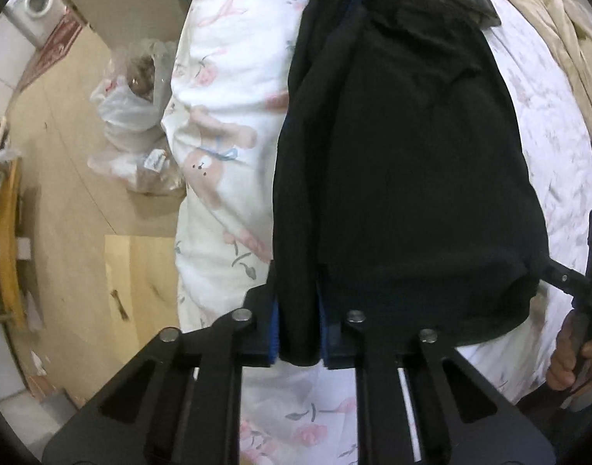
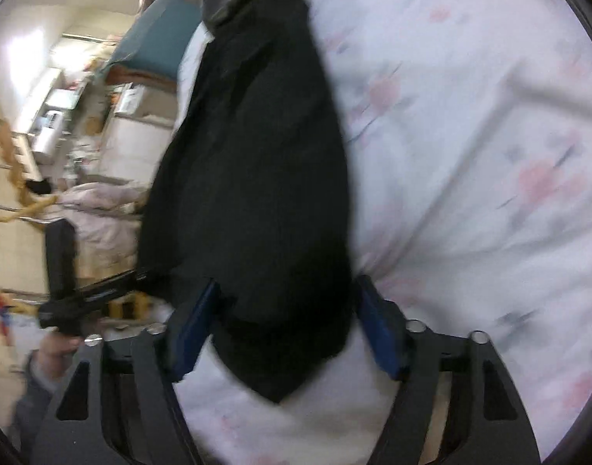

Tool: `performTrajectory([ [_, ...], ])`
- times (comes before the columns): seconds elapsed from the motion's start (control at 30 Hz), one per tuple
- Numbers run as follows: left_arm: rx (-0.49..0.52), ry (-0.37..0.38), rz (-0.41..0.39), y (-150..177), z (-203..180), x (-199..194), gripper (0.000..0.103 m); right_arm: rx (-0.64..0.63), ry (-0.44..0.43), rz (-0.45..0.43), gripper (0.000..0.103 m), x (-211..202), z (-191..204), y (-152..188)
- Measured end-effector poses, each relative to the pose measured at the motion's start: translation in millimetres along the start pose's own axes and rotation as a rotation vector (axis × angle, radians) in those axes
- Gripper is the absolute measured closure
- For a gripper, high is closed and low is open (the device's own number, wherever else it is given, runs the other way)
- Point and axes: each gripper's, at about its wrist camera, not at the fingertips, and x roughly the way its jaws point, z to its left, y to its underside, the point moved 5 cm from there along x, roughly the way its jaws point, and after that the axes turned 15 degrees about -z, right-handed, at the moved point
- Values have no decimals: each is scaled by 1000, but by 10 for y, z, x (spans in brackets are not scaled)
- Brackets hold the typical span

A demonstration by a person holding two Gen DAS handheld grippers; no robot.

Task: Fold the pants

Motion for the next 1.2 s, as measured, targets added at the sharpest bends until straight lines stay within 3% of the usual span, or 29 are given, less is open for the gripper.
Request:
performTrajectory([
  [0.07,-44,14,-1,8,0,-43,94,-53,36,-11,53,88,37,-30],
  [0.1,-46,28,3,12,-25,-59,96,-82,56,-17,82,106,38,-44],
  [0.13,-31,33,8,4,-63,-62,97,-103,72,-14,92,105,42,-48],
  [0.2,-23,40,10,-29,-110,-97,98,-121,85,-1,94,91,25,-76],
  [0.33,-50,82,-10,-82,-232,-279,98,-155,116,-64,95,-72,116,-214],
  [0.47,-125,195,-39,-44,-375,-535,98,-133,131,-121,95,-479,78,-356],
  [0.6,-184,289,-41,216,-636,-726,98,-132,183,-123,95,-826,-20,-382],
  [0.7,-189,311,-23,475,-762,-807,98,-117,226,-109,95,-1083,-109,-284],
  [0.9,-130,232,-5,947,-782,-920,97,-45,283,-46,95,-1349,-80,259],
  [1.07,-55,27,56,1193,-737,-766,94,-26,342,27,84,-1173,-187,396],
  [1.2,-89,34,76,1201,-696,-818,92,-86,403,19,75,-1244,-221,381],
])
